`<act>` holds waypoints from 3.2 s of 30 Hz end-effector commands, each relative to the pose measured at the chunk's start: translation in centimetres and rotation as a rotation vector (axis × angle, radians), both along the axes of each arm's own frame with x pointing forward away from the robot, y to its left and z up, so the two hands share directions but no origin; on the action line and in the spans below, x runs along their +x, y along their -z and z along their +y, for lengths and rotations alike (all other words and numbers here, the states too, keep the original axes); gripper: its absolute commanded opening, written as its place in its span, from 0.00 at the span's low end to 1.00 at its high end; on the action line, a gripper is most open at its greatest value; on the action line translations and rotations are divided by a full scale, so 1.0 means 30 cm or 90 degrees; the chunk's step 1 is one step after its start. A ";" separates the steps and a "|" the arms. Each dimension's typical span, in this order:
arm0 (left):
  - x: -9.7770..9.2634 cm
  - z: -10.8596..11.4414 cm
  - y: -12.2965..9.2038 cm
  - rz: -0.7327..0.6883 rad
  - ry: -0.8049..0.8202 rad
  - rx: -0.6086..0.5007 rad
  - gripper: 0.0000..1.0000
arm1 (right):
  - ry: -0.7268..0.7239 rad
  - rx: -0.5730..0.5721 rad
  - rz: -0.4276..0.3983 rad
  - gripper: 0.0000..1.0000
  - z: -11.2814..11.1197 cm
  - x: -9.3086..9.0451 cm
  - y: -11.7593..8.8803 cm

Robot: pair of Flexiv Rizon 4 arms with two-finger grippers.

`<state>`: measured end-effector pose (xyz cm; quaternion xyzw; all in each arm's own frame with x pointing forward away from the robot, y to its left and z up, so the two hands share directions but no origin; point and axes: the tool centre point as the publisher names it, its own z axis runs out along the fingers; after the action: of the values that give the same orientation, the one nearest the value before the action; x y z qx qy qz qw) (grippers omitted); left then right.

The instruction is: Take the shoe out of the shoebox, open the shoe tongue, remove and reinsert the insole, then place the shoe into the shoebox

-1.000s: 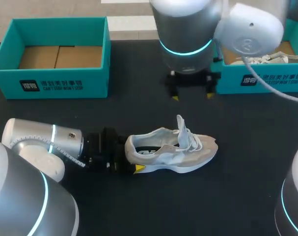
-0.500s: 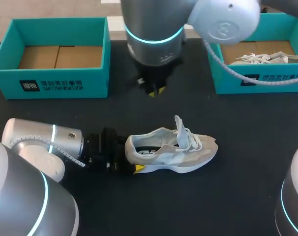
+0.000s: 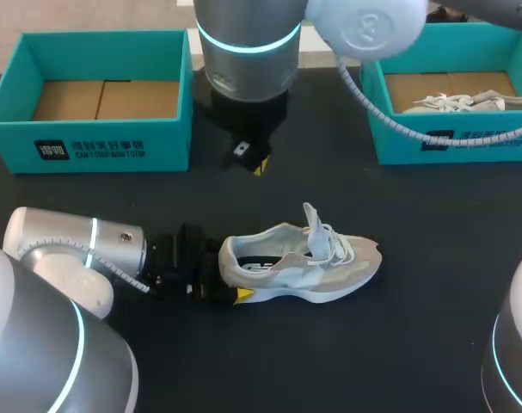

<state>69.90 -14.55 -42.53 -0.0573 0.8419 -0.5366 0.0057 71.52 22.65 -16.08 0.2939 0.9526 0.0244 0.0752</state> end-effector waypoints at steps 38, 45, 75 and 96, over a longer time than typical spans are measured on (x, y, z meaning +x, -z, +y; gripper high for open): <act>0.008 -0.007 0.024 0.001 0.001 0.002 0.00 | -0.302 -0.058 0.158 0.00 -0.026 -0.021 0.621; 0.008 -0.007 0.024 0.001 0.001 0.002 0.00 | -0.287 -0.034 0.166 0.00 -0.079 0.006 0.698; 0.008 -0.007 0.024 0.001 0.001 0.002 0.00 | -0.312 0.013 0.227 0.27 -0.052 0.015 0.878; 0.008 -0.007 0.024 0.001 0.001 0.002 0.00 | -0.180 0.037 0.161 0.00 -0.162 -0.076 0.654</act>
<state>69.89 -14.54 -42.55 -0.0568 0.8421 -0.5364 0.0054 69.66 19.56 -37.84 0.1588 0.9847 0.0181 -0.0699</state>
